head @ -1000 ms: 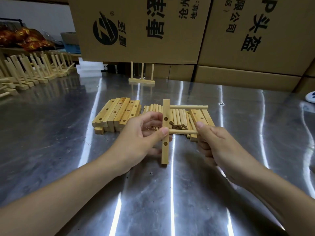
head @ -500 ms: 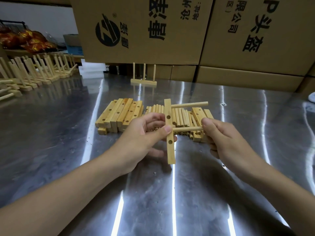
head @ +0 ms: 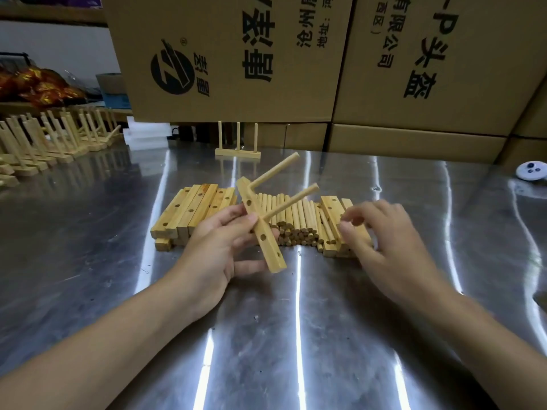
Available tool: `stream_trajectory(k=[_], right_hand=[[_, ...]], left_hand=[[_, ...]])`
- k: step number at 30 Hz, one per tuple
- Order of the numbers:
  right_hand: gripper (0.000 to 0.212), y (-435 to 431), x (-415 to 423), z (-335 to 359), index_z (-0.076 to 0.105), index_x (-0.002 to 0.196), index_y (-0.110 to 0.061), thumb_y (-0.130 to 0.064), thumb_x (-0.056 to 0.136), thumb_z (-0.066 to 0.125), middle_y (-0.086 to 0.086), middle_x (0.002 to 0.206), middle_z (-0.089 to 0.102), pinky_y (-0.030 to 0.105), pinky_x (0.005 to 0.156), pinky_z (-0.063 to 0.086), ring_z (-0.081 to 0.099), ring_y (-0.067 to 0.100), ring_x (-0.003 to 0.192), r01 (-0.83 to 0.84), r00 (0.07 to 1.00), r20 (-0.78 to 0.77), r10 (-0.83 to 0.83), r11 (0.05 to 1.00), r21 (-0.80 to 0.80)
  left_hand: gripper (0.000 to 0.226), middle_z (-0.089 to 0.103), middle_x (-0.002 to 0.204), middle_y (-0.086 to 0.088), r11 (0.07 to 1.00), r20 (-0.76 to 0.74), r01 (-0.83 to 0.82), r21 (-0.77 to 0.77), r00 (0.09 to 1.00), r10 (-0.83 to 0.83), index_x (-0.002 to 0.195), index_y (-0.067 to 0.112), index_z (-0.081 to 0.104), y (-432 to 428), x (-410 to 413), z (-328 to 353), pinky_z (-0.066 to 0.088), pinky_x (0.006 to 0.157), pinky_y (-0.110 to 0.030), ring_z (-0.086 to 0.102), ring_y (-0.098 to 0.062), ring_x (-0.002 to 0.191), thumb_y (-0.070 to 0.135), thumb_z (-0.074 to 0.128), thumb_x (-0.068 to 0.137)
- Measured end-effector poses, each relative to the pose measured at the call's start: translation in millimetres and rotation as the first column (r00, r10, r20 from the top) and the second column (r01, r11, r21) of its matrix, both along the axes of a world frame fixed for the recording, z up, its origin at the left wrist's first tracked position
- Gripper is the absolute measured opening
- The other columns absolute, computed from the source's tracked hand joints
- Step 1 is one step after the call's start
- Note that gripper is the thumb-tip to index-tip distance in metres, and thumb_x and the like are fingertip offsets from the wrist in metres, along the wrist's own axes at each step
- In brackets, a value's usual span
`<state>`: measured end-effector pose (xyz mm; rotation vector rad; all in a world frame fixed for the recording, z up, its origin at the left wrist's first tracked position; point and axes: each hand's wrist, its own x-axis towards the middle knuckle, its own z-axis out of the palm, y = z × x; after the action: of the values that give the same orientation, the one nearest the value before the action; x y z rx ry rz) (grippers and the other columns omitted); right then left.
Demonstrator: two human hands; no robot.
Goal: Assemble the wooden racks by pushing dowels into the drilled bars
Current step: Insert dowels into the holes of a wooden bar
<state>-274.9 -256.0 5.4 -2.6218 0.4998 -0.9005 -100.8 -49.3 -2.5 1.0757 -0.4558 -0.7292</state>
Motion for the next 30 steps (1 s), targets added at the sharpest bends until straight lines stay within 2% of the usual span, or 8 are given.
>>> stream_trajectory(k=[3, 7, 11, 14, 17, 20, 23, 30], right_hand=[[0.032, -7.1, 3.7, -8.9, 0.069, 0.128, -0.034, -0.046, 0.098, 0.066, -0.011, 0.131, 0.054, 0.037, 0.107, 0.041, 0.038, 0.014, 0.130, -0.006, 0.988, -0.152, -0.006, 0.997, -0.081], [0.045, -8.2, 4.1, -13.3, 0.066, 0.137, -0.037, -0.050, 0.094, 0.068, -0.009, 0.149, 0.049, 0.048, 0.114, 0.040, 0.032, 0.017, 0.144, -0.032, 0.979, -0.202, 0.000, 0.987, -0.155], [0.062, -3.5, 10.4, -16.6, 0.051, 0.153, -0.044, -0.064, 0.094, 0.054, -0.013, 0.166, 0.033, 0.045, 0.122, 0.029, 0.018, 0.017, 0.156, -0.055, 0.965, -0.262, -0.003, 0.975, -0.214], [0.067, 1.1, 17.1, -22.0, 0.034, 0.159, -0.051, -0.074, 0.096, 0.037, -0.016, 0.173, 0.017, 0.041, 0.126, 0.015, 0.001, 0.013, 0.161, -0.060, 0.945, -0.326, -0.023, 0.968, -0.244], [0.060, 2.0, 19.8, -23.4, 0.045, 0.153, -0.049, -0.070, 0.098, 0.043, -0.015, 0.168, 0.028, 0.039, 0.123, 0.017, 0.009, 0.013, 0.159, -0.047, 0.963, -0.269, -0.022, 0.968, -0.247], [0.046, 2.1, 21.1, -23.8, 0.060, 0.142, -0.041, -0.056, 0.098, 0.062, -0.014, 0.152, 0.049, 0.037, 0.115, 0.027, 0.031, 0.013, 0.150, -0.050, 0.980, -0.200, -0.003, 0.965, -0.259], [0.032, 2.5, 22.9, -22.4, 0.068, 0.127, -0.037, -0.045, 0.096, 0.072, -0.019, 0.136, 0.059, 0.030, 0.106, 0.028, 0.044, 0.009, 0.139, -0.054, 0.989, -0.150, 0.014, 0.962, -0.267], [0.029, 3.4, 26.2, -21.9, 0.072, 0.124, -0.038, -0.038, 0.095, 0.077, -0.022, 0.125, 0.065, 0.030, 0.103, 0.029, 0.050, 0.008, 0.132, -0.068, 0.993, -0.107, 0.039, 0.959, -0.277]], left_hand=[[0.040, 0.078, 0.114, -0.017, 0.999, -0.055, 0.015, -0.034, 0.998, -0.017, 0.134, 0.008, 0.065, -1.7, 3.3, -1.1, 0.066, 0.068, -0.049, 0.077, -0.028, 0.109, 0.016, 0.066, 0.096], [0.050, 0.077, 0.113, -0.017, 0.999, -0.070, 0.017, -0.031, 0.997, -0.019, 0.134, 0.009, 0.067, -3.1, 3.0, -0.8, 0.066, 0.068, -0.047, 0.078, -0.027, 0.108, 0.022, 0.070, 0.086], [0.040, 0.078, 0.112, -0.016, 0.999, -0.075, 0.019, -0.026, 0.997, -0.021, 0.133, 0.009, 0.067, -4.2, 3.8, -1.2, 0.065, 0.067, -0.047, 0.078, -0.027, 0.108, 0.018, 0.067, 0.094], [0.048, 0.078, 0.111, -0.016, 0.999, -0.070, 0.020, -0.028, 0.997, -0.022, 0.132, 0.009, 0.067, -5.3, 3.6, -0.8, 0.065, 0.065, -0.046, 0.078, -0.027, 0.108, 0.022, 0.070, 0.086], [0.049, 0.078, 0.110, -0.016, 0.999, -0.064, 0.029, -0.030, 0.997, -0.031, 0.131, 0.009, 0.067, -6.2, 3.5, -0.6, 0.065, 0.063, -0.044, 0.077, -0.029, 0.109, 0.023, 0.071, 0.084], [0.049, 0.077, 0.112, -0.018, 0.999, -0.062, 0.032, -0.029, 0.998, -0.034, 0.131, 0.007, 0.066, -7.5, 3.2, -0.2, 0.064, 0.060, -0.042, 0.077, -0.030, 0.109, 0.023, 0.071, 0.085], [0.051, 0.077, 0.112, -0.018, 0.999, -0.053, 0.028, -0.025, 0.998, -0.029, 0.133, 0.006, 0.065, -7.8, 3.3, 0.8, 0.064, 0.059, -0.040, 0.077, -0.030, 0.108, 0.023, 0.072, 0.085], [0.051, 0.077, 0.106, -0.015, 0.999, -0.034, 0.042, -0.018, 0.998, -0.043, 0.133, 0.007, 0.066, -8.4, 4.2, 0.1, 0.063, 0.057, -0.038, 0.078, -0.028, 0.104, 0.023, 0.074, 0.085]])
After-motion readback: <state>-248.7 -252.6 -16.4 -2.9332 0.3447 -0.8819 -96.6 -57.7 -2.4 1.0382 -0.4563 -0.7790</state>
